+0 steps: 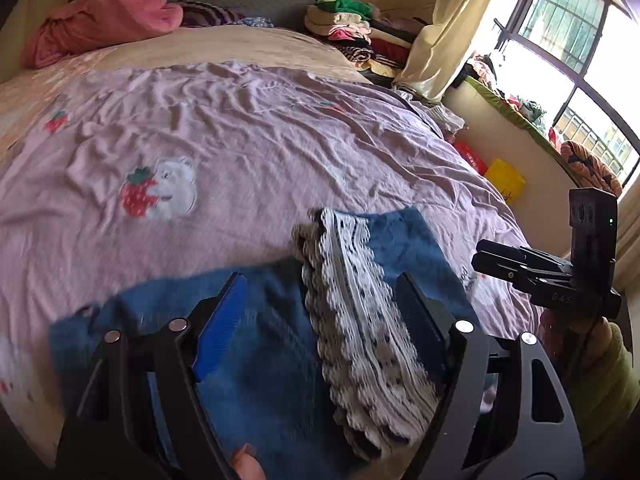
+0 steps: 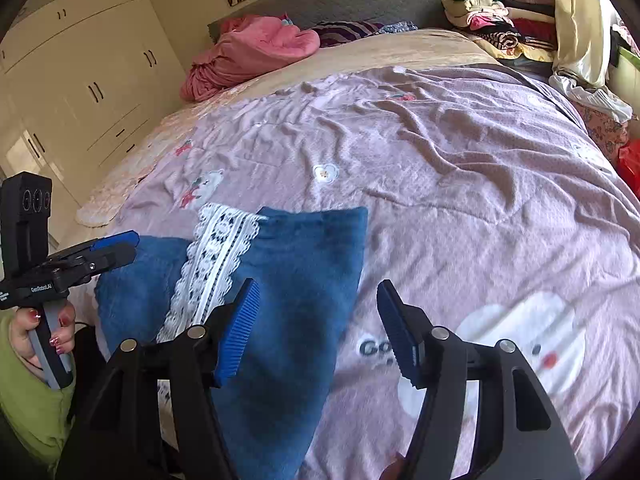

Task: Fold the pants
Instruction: 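Open both tools and release the folded legs onto the denim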

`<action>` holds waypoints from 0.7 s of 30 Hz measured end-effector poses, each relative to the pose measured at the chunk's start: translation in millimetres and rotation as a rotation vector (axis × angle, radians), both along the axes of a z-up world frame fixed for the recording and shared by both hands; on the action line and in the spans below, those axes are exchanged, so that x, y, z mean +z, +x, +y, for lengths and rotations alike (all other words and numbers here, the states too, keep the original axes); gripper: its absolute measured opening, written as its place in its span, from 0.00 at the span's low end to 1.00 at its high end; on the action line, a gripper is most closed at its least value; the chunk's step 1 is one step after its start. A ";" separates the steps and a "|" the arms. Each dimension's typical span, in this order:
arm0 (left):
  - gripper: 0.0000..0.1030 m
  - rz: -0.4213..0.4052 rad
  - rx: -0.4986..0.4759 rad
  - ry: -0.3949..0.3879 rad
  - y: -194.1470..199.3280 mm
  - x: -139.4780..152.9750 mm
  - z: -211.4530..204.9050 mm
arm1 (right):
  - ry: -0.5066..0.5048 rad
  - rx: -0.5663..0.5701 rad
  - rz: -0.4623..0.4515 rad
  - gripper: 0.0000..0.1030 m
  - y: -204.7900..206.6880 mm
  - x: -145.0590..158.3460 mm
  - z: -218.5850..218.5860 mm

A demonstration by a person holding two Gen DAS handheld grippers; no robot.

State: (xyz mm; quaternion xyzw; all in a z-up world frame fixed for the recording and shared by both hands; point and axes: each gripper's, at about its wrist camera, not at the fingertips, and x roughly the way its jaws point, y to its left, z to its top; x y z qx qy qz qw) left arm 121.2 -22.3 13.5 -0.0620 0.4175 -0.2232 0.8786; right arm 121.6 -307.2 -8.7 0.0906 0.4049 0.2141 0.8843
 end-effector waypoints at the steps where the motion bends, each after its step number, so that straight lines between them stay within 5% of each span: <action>1: 0.69 -0.001 0.003 0.000 -4.5 0.2 1.6 | -0.003 -0.001 -0.003 0.59 -5.8 0.6 -0.4; 6: 0.72 0.005 0.013 -0.006 -36.8 2.3 6.8 | -0.029 0.000 -0.034 0.69 -29.6 4.9 0.8; 21: 0.72 0.142 0.035 0.006 -77.1 -38.7 -20.9 | -0.032 0.019 0.019 0.71 -78.1 -15.6 6.3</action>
